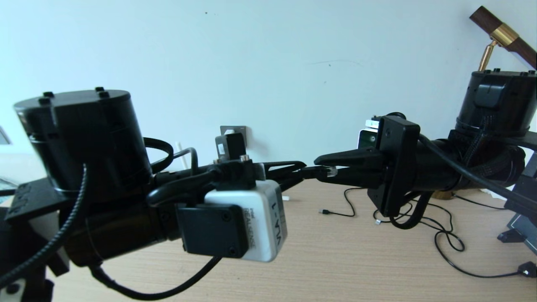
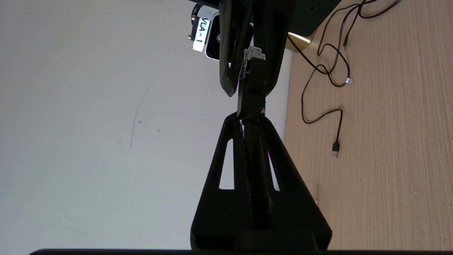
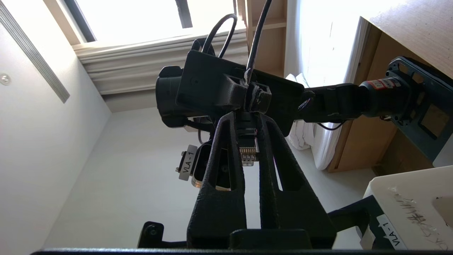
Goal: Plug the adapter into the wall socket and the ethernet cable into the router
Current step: Hand it to the other hand
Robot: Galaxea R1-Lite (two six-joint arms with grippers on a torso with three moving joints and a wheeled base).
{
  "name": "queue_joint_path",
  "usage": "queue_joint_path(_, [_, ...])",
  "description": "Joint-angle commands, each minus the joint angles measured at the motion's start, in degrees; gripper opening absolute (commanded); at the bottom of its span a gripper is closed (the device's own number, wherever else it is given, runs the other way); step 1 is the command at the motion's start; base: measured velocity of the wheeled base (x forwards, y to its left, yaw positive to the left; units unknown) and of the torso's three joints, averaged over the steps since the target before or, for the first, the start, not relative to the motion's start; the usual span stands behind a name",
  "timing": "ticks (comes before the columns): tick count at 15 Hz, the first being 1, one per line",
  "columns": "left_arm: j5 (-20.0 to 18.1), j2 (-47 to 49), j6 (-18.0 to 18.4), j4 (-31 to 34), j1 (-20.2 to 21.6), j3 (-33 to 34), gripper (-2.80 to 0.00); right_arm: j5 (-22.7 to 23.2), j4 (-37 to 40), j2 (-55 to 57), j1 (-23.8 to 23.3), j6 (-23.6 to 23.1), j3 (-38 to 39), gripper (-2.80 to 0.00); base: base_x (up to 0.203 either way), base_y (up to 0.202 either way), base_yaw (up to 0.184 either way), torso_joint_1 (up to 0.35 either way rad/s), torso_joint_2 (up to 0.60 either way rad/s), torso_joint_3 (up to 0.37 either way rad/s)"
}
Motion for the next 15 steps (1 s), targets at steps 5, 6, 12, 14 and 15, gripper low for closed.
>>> queue_joint_path(5, [-0.07,0.17,0.39,-0.24,-0.01,-0.24,-2.80,0.82,-0.10,0.10,-0.02,0.54,-0.29,-2.80,0.000,0.000,0.000,0.000,0.00,0.000])
queue_joint_path(6, [-0.07,0.17,0.39,-0.29,-0.01,-0.15,-2.80,0.82,-0.02,0.10,-0.01,0.57,-0.38,-2.80,0.000,0.000,0.000,0.000,0.00,0.000])
queue_joint_path(12, [-0.24,-1.04,0.02,-0.29,-0.01,0.39,-2.80,0.02,-0.54,0.16,-0.29,-0.22,0.07,0.00,0.000,0.000,0.000,0.000,0.00,0.000])
queue_joint_path(14, [-0.41,-4.04,-4.79,-0.22,0.12,2.91,-2.80,-2.20,-0.92,-0.87,-1.25,-0.49,1.46,0.00,0.000,0.000,0.000,0.000,0.00,0.000])
queue_joint_path(15, [-0.35,-6.20,-10.39,-0.21,0.14,5.15,-2.80,-3.76,-1.66,-2.11,-1.76,-2.04,2.65,0.00,0.000,0.000,0.000,0.000,0.00,0.000])
